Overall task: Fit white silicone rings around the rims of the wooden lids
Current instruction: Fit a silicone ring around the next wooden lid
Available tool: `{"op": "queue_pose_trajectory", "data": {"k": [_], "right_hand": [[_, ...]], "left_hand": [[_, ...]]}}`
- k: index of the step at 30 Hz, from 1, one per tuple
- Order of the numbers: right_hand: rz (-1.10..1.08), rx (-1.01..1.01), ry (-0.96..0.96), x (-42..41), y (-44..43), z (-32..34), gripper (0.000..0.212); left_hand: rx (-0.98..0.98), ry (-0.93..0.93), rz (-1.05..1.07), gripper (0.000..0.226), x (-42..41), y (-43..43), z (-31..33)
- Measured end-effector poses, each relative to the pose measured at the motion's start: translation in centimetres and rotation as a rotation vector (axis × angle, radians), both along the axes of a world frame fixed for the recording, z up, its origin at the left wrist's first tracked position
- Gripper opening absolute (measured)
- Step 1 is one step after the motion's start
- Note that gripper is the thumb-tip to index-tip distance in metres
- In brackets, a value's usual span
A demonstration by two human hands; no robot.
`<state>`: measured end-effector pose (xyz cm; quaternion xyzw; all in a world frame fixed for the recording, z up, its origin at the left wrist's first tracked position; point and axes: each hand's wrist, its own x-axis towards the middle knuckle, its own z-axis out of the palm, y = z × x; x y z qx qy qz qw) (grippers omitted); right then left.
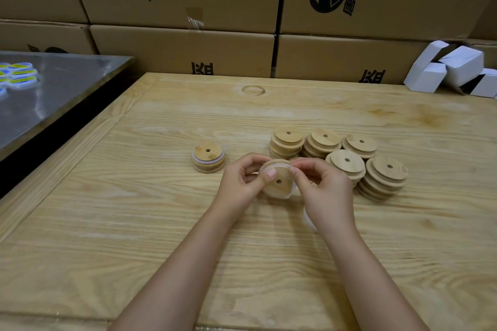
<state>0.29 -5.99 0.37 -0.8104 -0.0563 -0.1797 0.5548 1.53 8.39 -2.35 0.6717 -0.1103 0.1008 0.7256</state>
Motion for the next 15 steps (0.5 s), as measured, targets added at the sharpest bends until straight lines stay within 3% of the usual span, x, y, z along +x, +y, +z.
{"op": "queue_pose_trajectory", "data": {"k": [4, 9, 15], "right_hand": [[-0.013, -0.133, -0.06, -0.22, 0.25, -0.17, 0.006], [-0.047, -0.295, -0.208, -0.34, 0.5, -0.39, 0.006], [-0.067, -0.218, -0.205, -0.23, 0.47, -0.48, 0.002]], "left_hand": [[0.088, 0.006, 0.014, 0.014, -0.24, -0.46, -0.17], [-0.032, 0.061, 0.073, 0.013, -0.06, -0.35, 0.1], [-0.07, 0.062, 0.062, 0.017, 0.2, -0.17, 0.01]]}}
